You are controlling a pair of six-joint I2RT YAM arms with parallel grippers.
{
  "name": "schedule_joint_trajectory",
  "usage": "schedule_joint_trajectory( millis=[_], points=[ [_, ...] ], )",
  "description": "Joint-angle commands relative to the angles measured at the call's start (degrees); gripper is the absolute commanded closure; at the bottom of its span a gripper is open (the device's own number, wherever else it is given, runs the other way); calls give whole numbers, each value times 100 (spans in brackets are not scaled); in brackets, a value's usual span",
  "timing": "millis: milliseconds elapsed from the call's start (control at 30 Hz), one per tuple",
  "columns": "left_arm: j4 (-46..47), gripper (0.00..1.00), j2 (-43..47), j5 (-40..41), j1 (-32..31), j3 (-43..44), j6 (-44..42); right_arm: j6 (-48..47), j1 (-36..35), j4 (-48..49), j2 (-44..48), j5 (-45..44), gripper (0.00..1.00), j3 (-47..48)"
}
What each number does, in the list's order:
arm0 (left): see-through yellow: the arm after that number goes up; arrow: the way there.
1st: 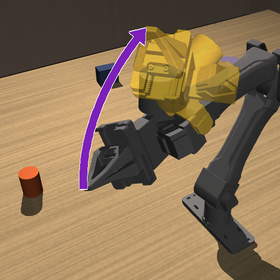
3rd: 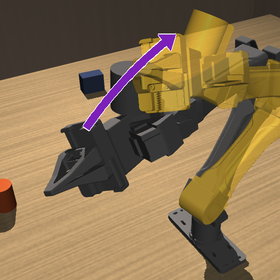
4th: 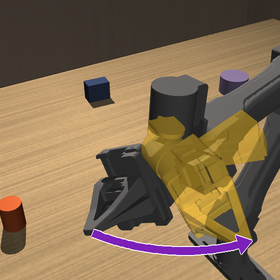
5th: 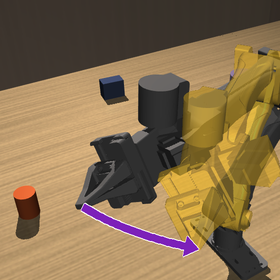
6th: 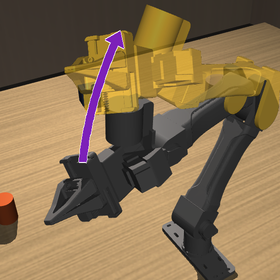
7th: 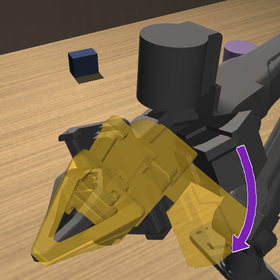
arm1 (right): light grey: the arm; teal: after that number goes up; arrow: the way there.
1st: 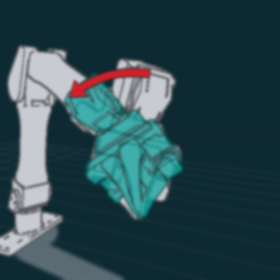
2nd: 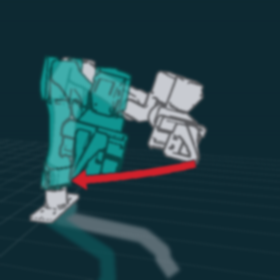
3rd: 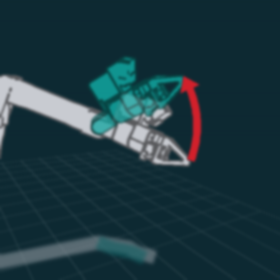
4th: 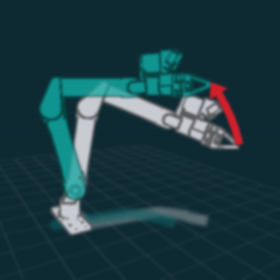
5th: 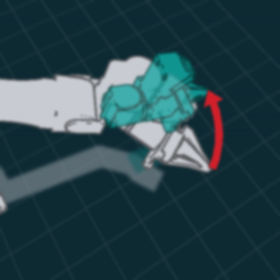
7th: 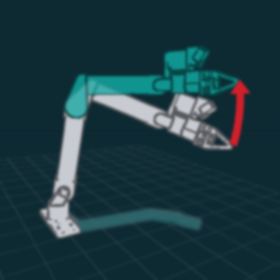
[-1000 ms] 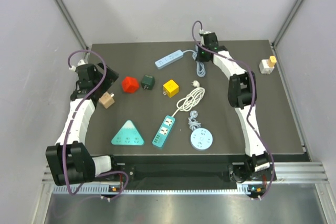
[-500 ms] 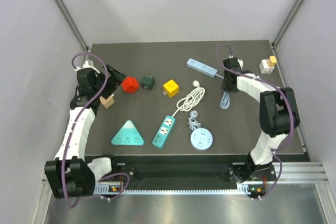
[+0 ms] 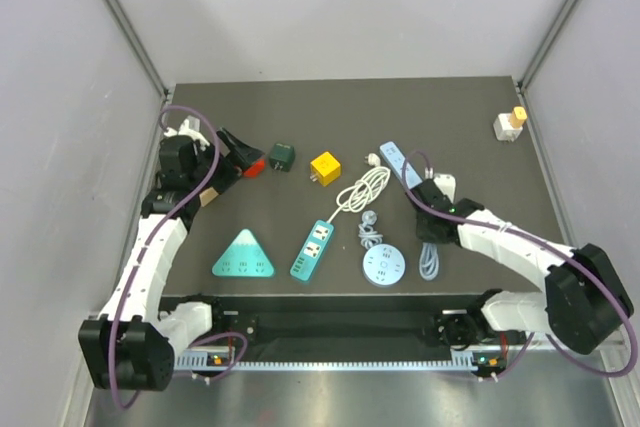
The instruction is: Pull the plug off the socket
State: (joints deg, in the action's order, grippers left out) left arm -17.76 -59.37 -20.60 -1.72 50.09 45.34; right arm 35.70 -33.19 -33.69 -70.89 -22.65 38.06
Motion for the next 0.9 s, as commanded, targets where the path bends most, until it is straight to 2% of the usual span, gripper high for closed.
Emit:
schedule_joint_trajectory(
  millis=[0, 100, 167, 200, 367, 500, 600, 767, 867],
  points=[
    [159, 4, 93, -137, -83, 80, 1, 315, -206, -411, 137, 112, 44, -62],
    [150, 4, 49, -102, -127, 186, -60, -114, 92, -357, 260, 86, 14, 323],
    [150, 4, -39, -111, -171, 317, -113, -596, 698, -287, 243, 33, 4, 805],
    [159, 4, -74, -111, -241, 352, -131, -782, 1222, -130, 173, 42, 0, 964],
    [159, 4, -224, 81, -654, 511, -175, -1539, 2632, 459, -968, 235, 0, 2245],
    [185, 4, -267, 381, -1250, 485, -263, -1251, 3536, 1013, -2005, 34, 0, 3170],
    [343, 5, -338, 416, -1489, 371, -254, -595, 3688, 1093, -2831, -528, 0, 4013],
    [554, 5, -487, 373, -1656, 256, -271, 111, 3706, 671, -4194, -1590, 0, 5586],
    [528, 5, -549, 390, -1674, 335, -411, 279, 3785, 653, -4731, -1550, 0, 6166]
  ],
)
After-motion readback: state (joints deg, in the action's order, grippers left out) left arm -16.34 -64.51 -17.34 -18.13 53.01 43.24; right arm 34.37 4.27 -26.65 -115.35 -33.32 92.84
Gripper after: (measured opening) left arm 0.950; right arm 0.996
